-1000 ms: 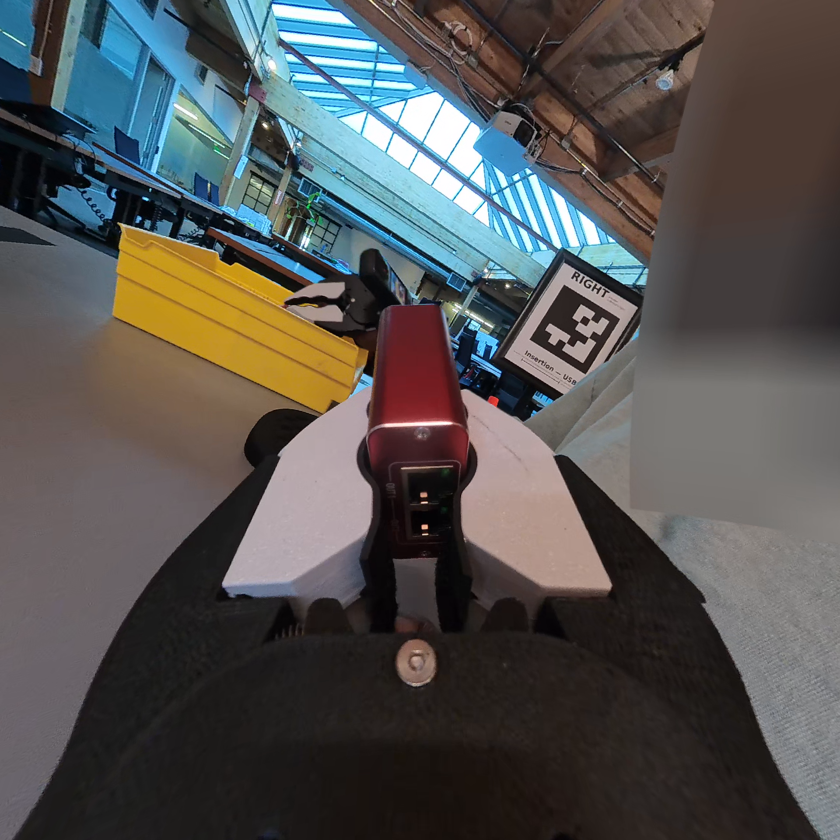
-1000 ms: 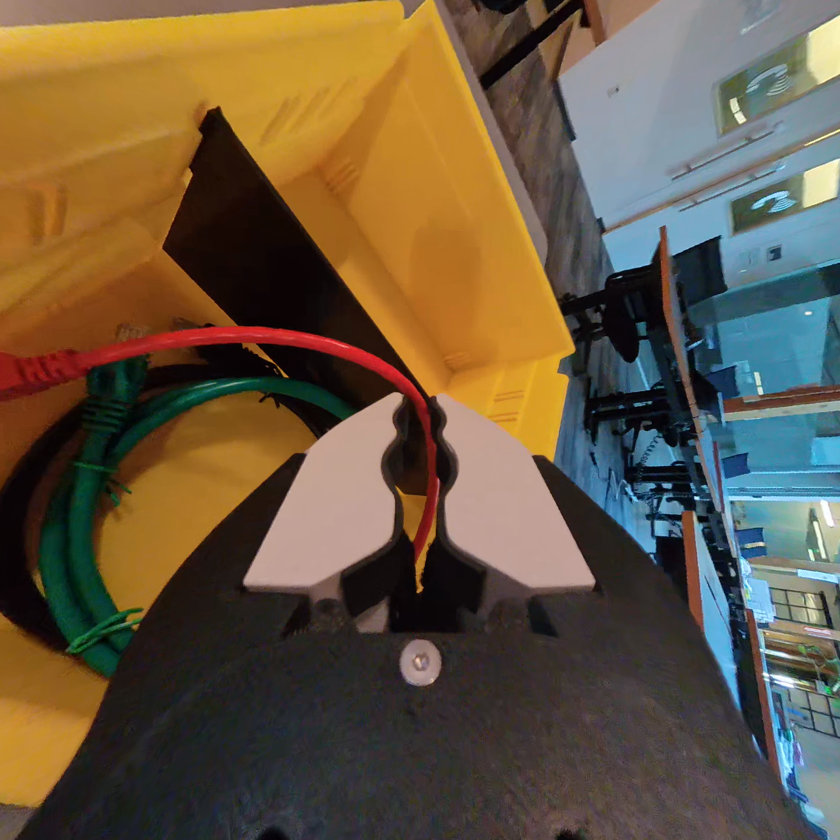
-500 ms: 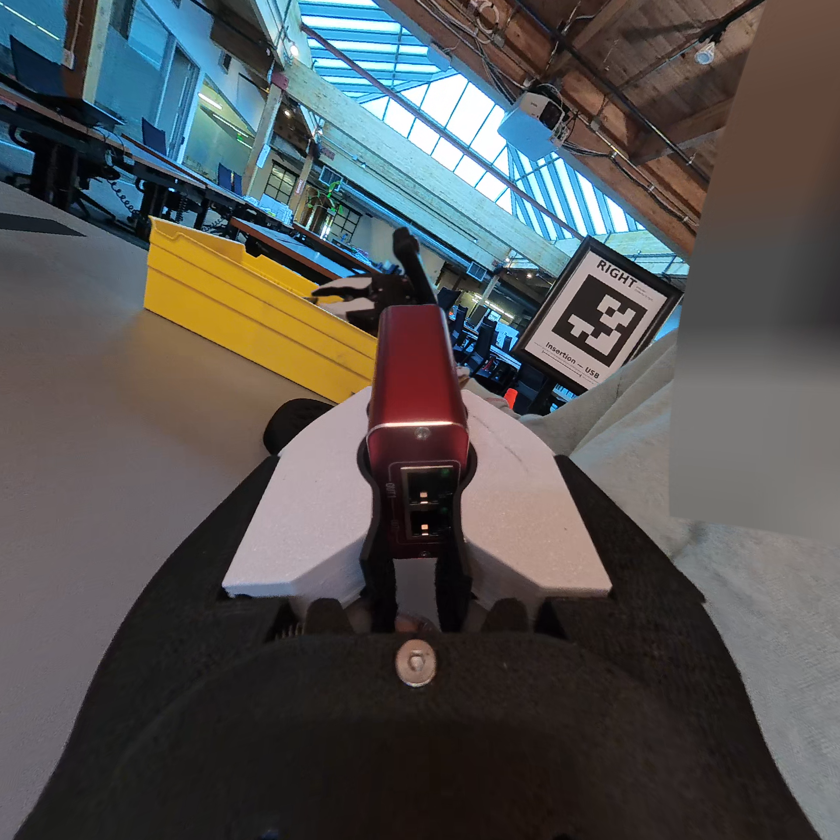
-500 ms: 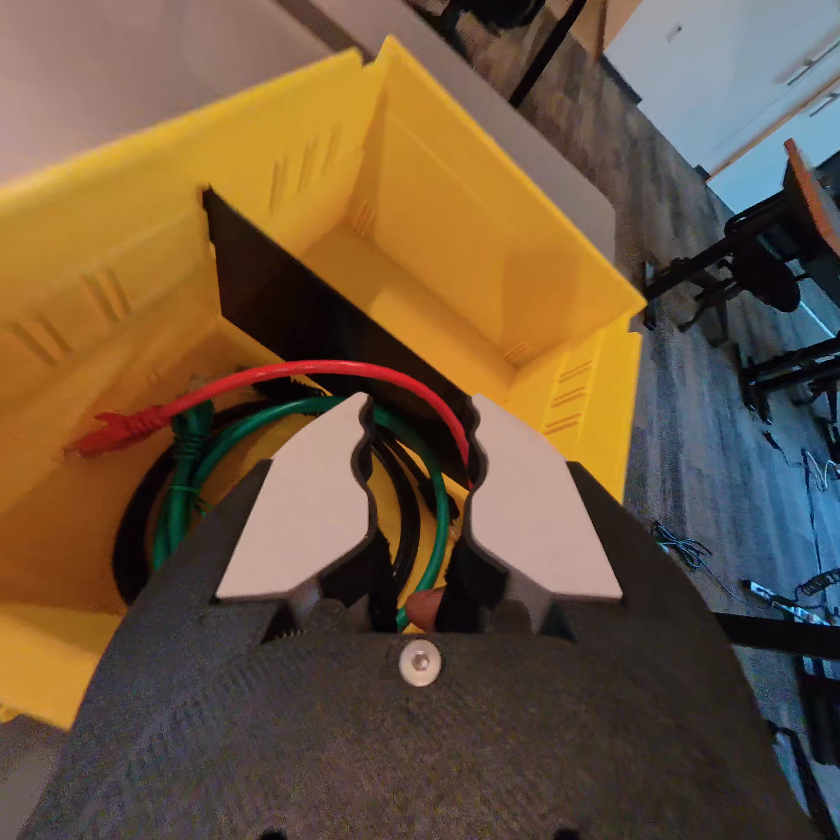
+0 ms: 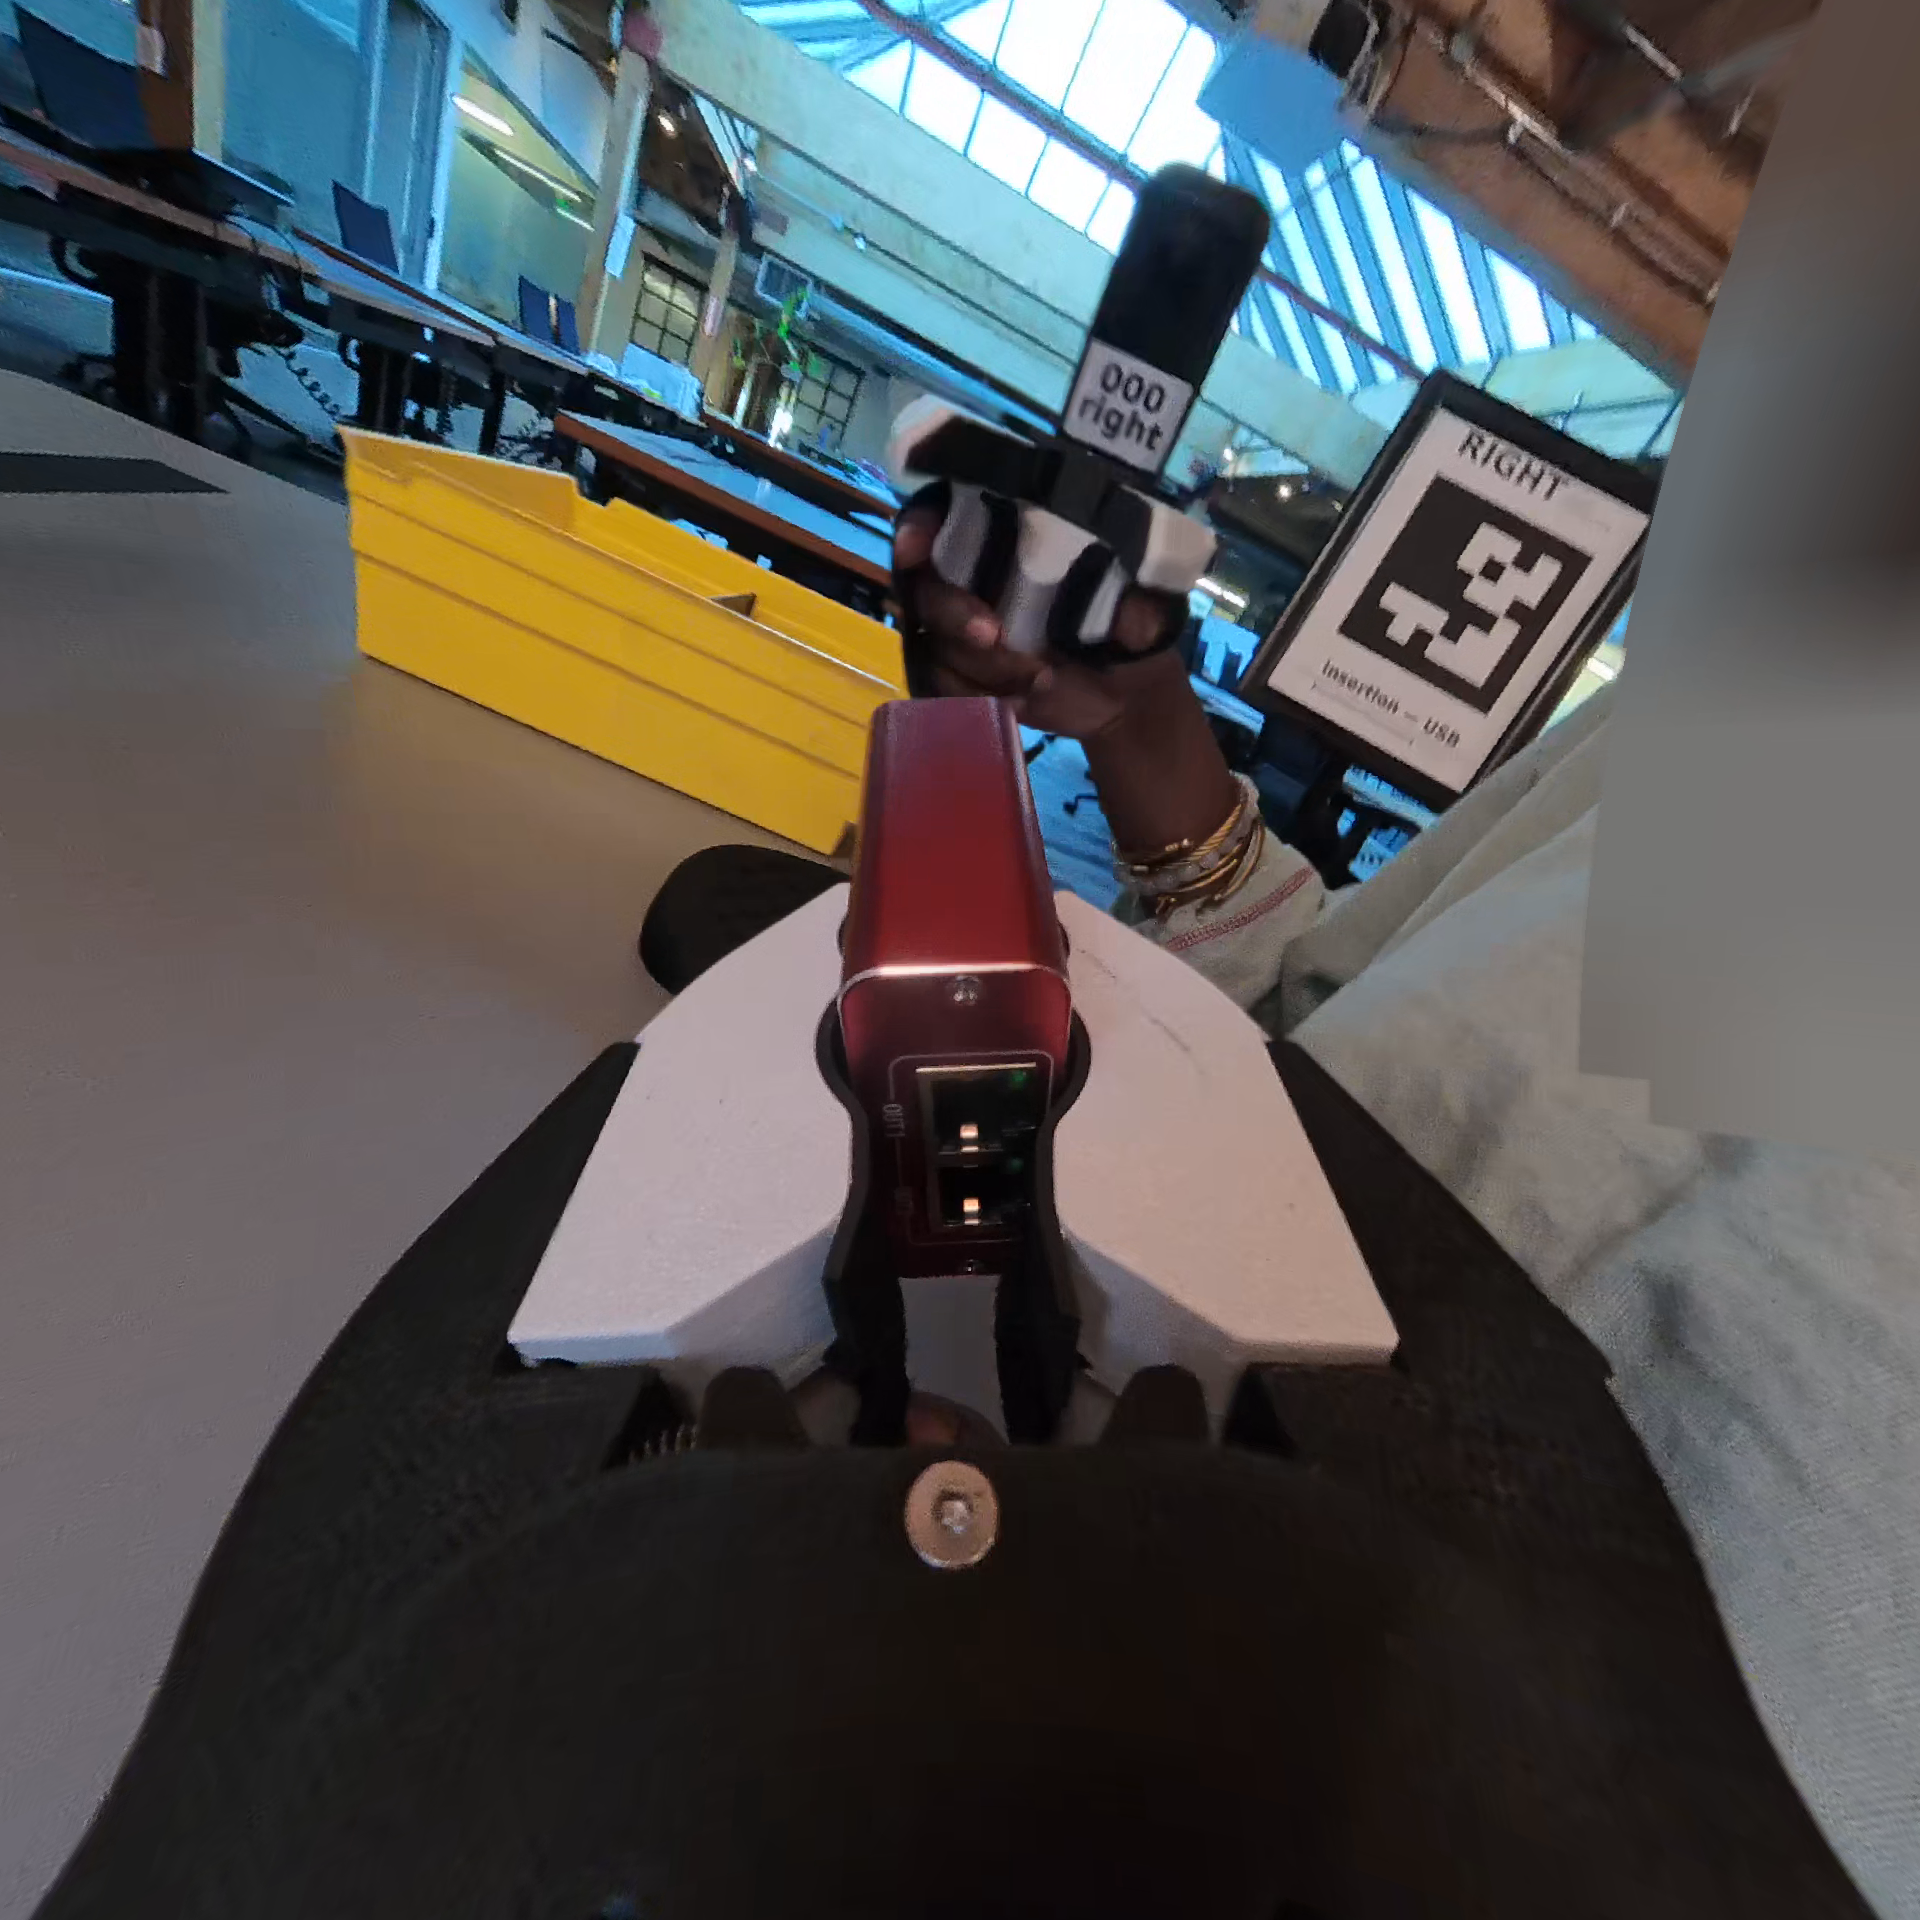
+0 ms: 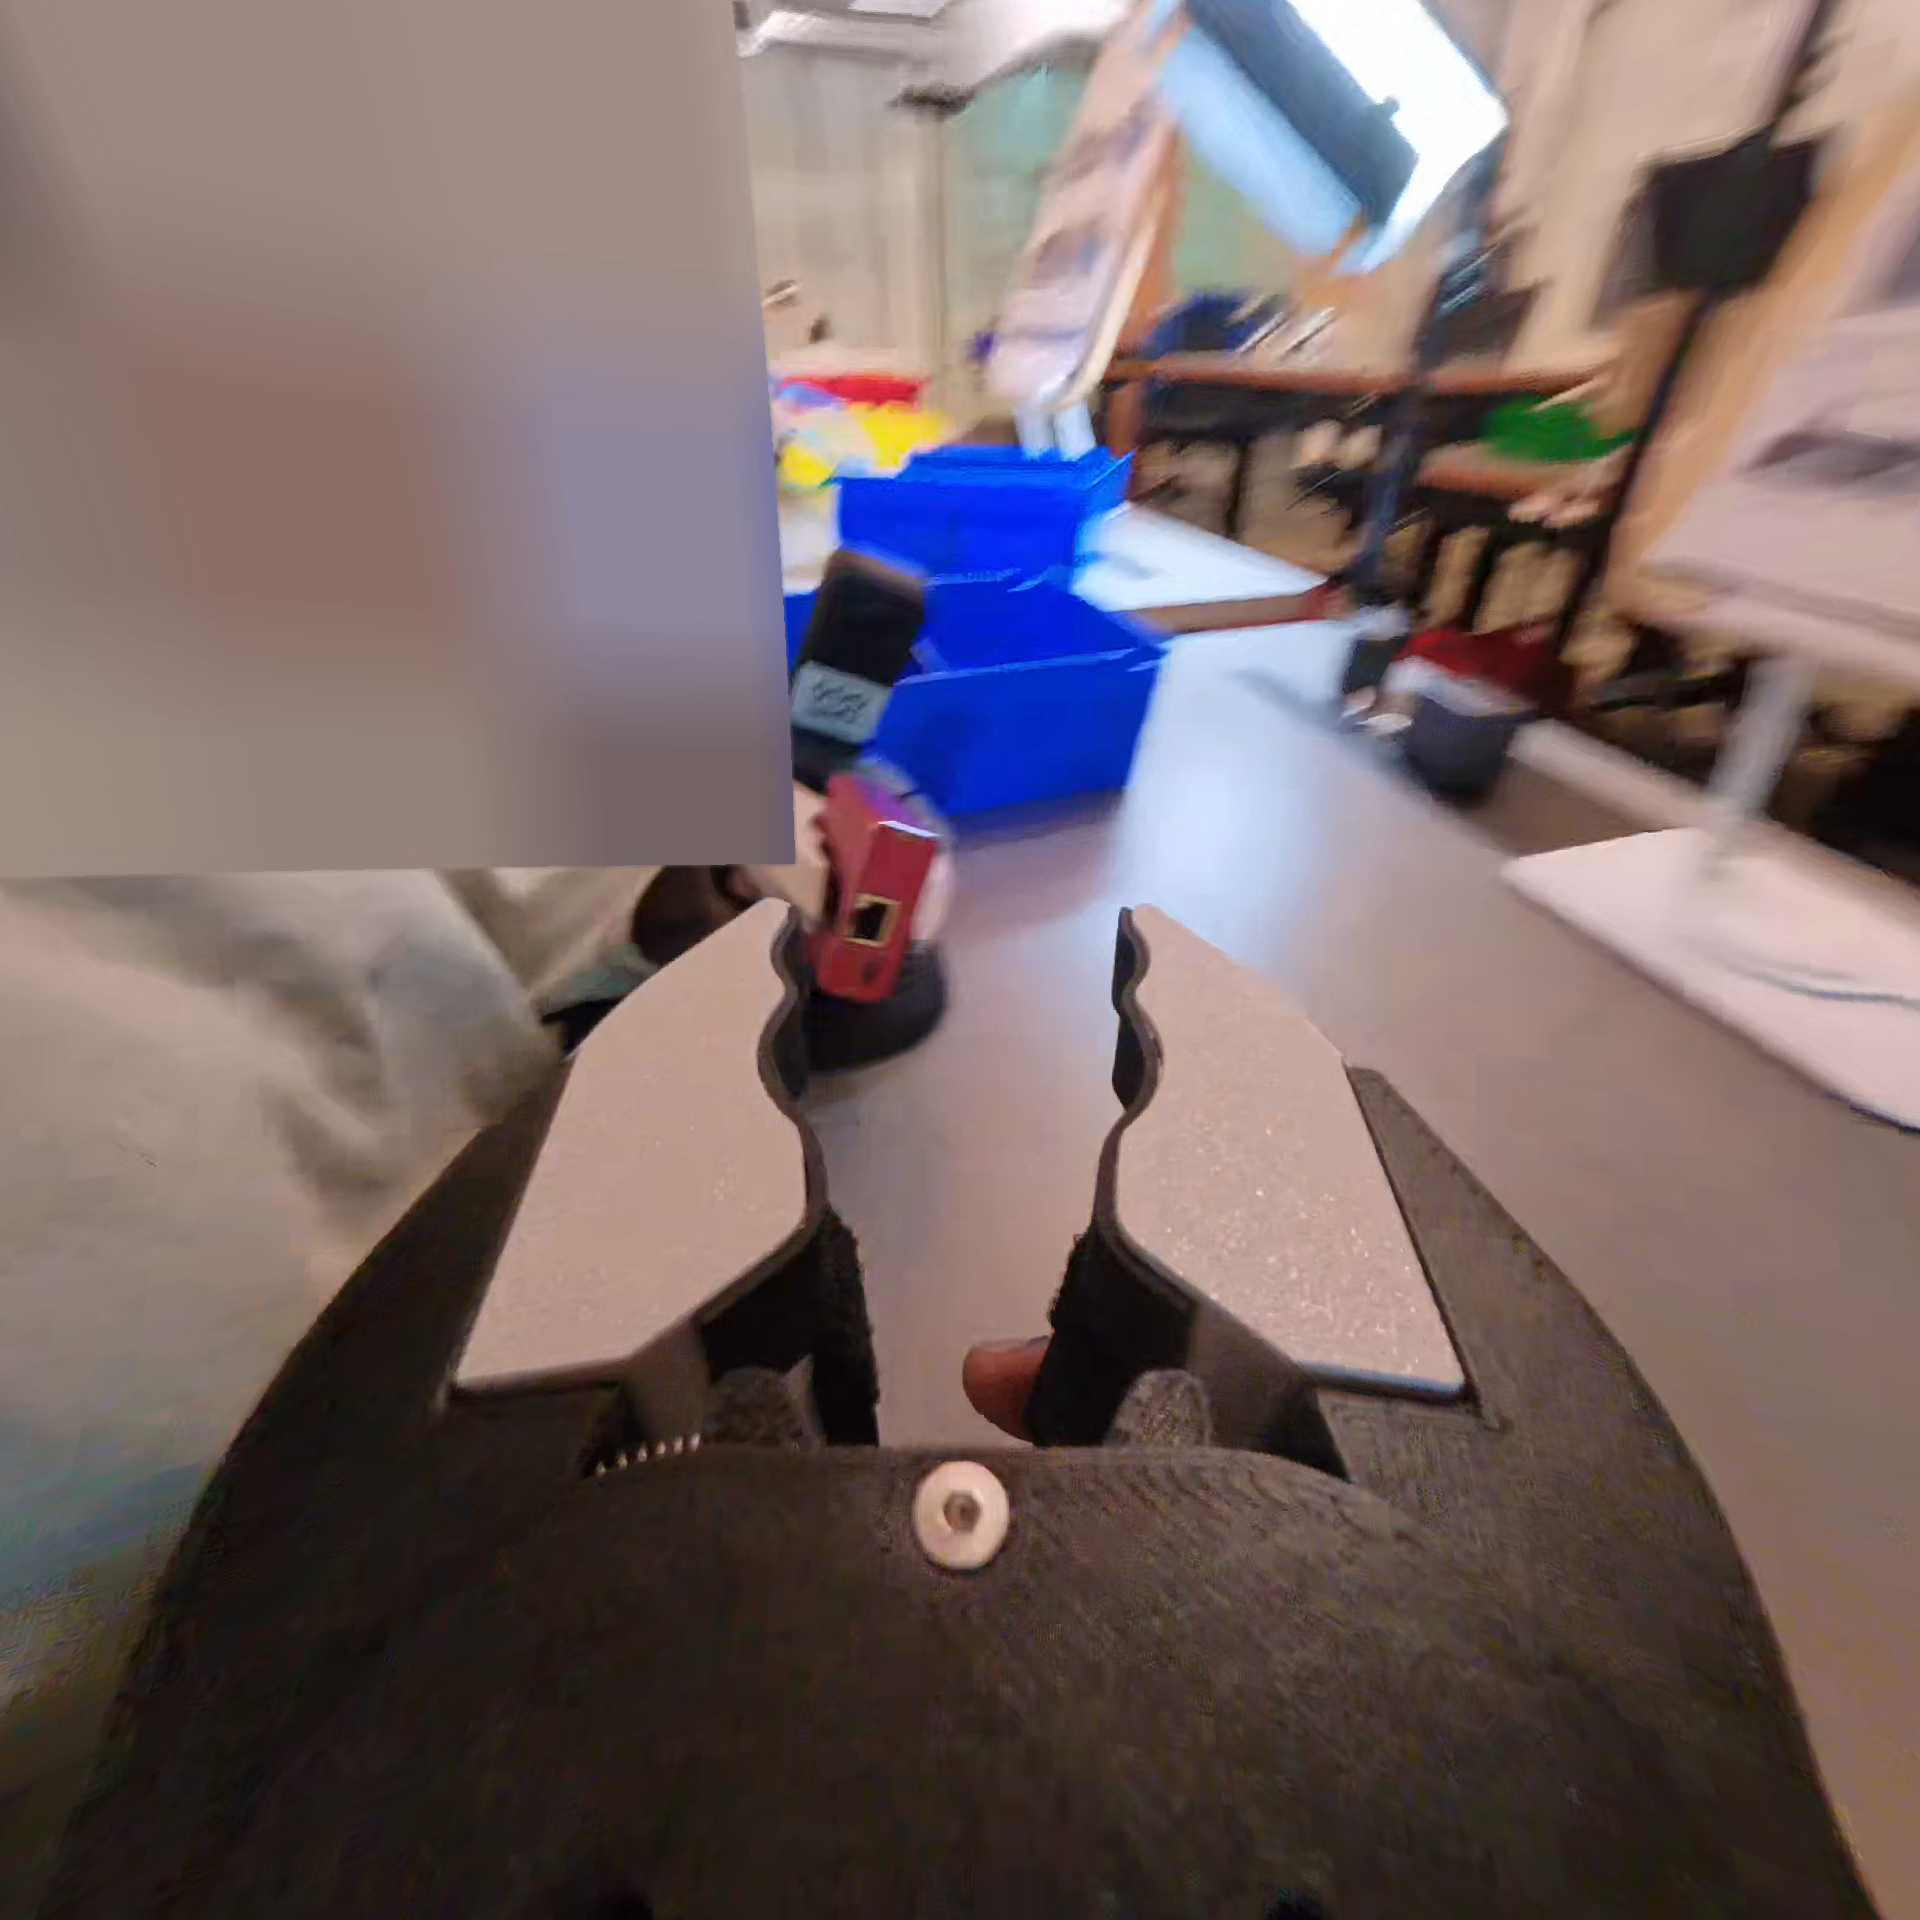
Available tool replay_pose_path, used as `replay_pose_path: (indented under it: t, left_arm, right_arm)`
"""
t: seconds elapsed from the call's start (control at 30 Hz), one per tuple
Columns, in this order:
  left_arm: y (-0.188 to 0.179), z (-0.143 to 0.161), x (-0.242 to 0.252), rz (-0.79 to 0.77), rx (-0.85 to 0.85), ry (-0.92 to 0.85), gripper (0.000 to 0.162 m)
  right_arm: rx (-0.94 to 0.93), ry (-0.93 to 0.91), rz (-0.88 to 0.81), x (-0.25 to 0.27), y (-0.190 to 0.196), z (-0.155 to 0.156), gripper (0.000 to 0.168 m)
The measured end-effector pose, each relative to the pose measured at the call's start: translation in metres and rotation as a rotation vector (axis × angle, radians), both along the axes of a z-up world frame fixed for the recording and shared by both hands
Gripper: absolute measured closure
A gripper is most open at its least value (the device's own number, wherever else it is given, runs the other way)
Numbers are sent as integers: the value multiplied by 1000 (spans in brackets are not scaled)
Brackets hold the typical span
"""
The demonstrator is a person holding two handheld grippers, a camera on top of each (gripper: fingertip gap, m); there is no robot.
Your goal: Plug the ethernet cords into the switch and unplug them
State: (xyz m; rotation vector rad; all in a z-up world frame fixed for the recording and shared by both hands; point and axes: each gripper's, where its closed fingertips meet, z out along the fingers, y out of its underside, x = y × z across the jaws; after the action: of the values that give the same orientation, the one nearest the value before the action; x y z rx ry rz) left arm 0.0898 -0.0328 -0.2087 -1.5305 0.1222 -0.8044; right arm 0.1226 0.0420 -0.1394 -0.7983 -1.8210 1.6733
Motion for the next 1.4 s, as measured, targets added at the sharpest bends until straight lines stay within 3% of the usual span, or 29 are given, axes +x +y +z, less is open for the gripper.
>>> replay_pose_path:
  t: [0.13,0.3,0.33,0.43,0.53,0.67,0.8,0.9,1.03,1.13,1.2,1.23,1.4]
  left_arm:
    - [0,-3,5,-13,-7,38,134]
    - [-1,-7,10,-29,-24,85,134]
    - [-2,-6,12,-39,-16,85,134]
    - [1,-5,9,-10,-16,86,133]
    - [-1,6,0,25,37,27,135]
    - [-1,5,-2,62,46,88,135]
    - [-1,6,1,41,47,66,135]
    - [-4,9,1,19,61,27,133]
    - [-1,12,-1,41,75,0,118]
    - [1,12,6,14,81,-9,117]
    - [-2,17,5,18,128,-9,135]
    - [-3,20,1,45,148,1,136]
    - [-14,39,-14,93,252,-53,136]
  right_arm:
    - [45,-142,217,-22,-70,-37,111]
    - [43,-247,252,-46,-96,-60,122]
    - [25,-228,268,-46,-98,-59,133]
    - [-25,-163,253,-47,-94,-57,140]
    - [-188,-100,188,-48,-87,-51,140]
    - [-371,-65,139,-46,-84,-54,142]
    - [-422,-38,130,-42,-82,-55,142]
    - [-542,70,116,-40,-72,-34,142]
    - [-764,199,104,-33,-54,-12,142]
    - [-814,225,74,-36,-58,-13,141]
    - [-852,216,65,-40,-61,-16,142]
    - [-867,206,63,-42,-62,-18,142]
    - [-731,103,112,-45,-77,-30,142]
